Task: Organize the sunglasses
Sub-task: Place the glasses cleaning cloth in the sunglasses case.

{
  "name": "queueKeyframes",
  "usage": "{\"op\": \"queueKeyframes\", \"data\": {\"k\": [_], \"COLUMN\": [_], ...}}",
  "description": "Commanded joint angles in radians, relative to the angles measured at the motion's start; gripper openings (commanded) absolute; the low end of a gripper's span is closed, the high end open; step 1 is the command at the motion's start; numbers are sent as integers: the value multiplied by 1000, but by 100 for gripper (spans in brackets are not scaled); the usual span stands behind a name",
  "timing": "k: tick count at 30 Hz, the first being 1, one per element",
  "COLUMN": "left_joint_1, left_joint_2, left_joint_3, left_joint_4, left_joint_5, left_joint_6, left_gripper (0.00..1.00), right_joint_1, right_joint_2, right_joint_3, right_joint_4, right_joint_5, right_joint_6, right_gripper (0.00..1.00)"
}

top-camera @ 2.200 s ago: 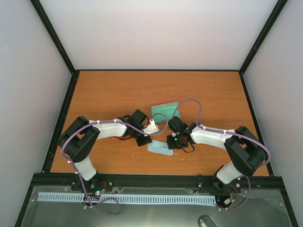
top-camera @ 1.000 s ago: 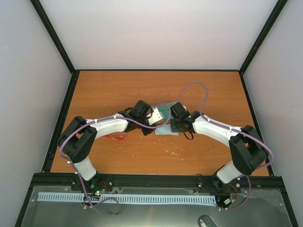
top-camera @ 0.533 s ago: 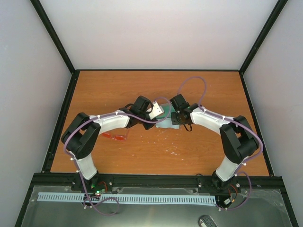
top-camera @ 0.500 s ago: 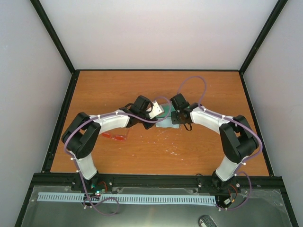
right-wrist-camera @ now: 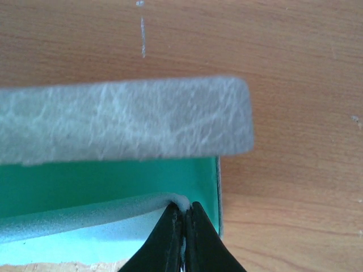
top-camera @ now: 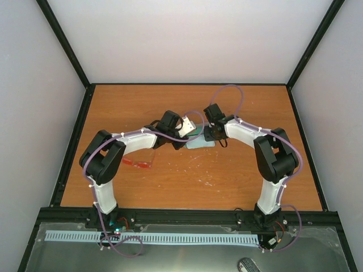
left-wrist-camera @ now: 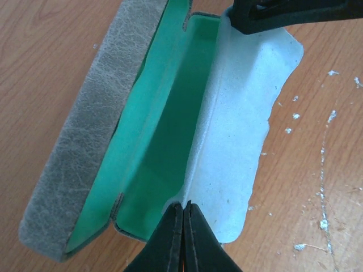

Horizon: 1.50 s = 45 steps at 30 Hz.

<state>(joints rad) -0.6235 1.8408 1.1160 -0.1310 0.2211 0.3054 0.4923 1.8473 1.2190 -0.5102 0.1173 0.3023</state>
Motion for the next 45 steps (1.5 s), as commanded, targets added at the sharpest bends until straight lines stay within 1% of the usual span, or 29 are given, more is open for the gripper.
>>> {"op": "queueKeyframes", "data": {"k": [1, 14, 29, 30, 32, 34, 36, 39, 41, 43, 45], "left_joint_1": [11, 33, 38, 38, 38, 38, 38, 38, 38, 38, 38], "left_joint_2": [25, 62, 74, 73, 74, 72, 69, 66, 60, 54, 48], "left_joint_3": [48, 79, 56, 56, 57, 57, 58, 55, 50, 46, 41], "left_joint_4": [22, 36, 48, 48, 46, 45, 40, 34, 28, 20, 12], "left_joint_5": [2, -17, -11, -11, -11, -14, -17, -23, -26, -31, -37], "left_joint_6": [-7, 0, 13, 14, 14, 12, 12, 14, 14, 10, 7], "left_gripper": [0, 1, 1, 1, 1, 3, 7, 7, 8, 10, 14], "right_joint_1": [-22, -49, -54, -54, -54, -54, -55, -54, -54, -54, -54], "right_joint_2": [38, 103, 175, 175, 174, 167, 154, 134, 120, 108, 95], "right_joint_3": [53, 120, 179, 181, 184, 182, 172, 157, 146, 135, 127], "right_joint_4": [-12, -21, -37, -40, -45, -47, -46, -43, -40, -35, -31], "right_joint_5": [-2, -32, -67, -66, -68, -66, -62, -59, -56, -53, -50], "right_joint_6": [-42, -79, -97, -97, -97, -96, -93, -87, -81, -76, -70], "right_gripper": [3, 3, 5, 6, 14, 20, 22, 25, 30, 38, 45]}}
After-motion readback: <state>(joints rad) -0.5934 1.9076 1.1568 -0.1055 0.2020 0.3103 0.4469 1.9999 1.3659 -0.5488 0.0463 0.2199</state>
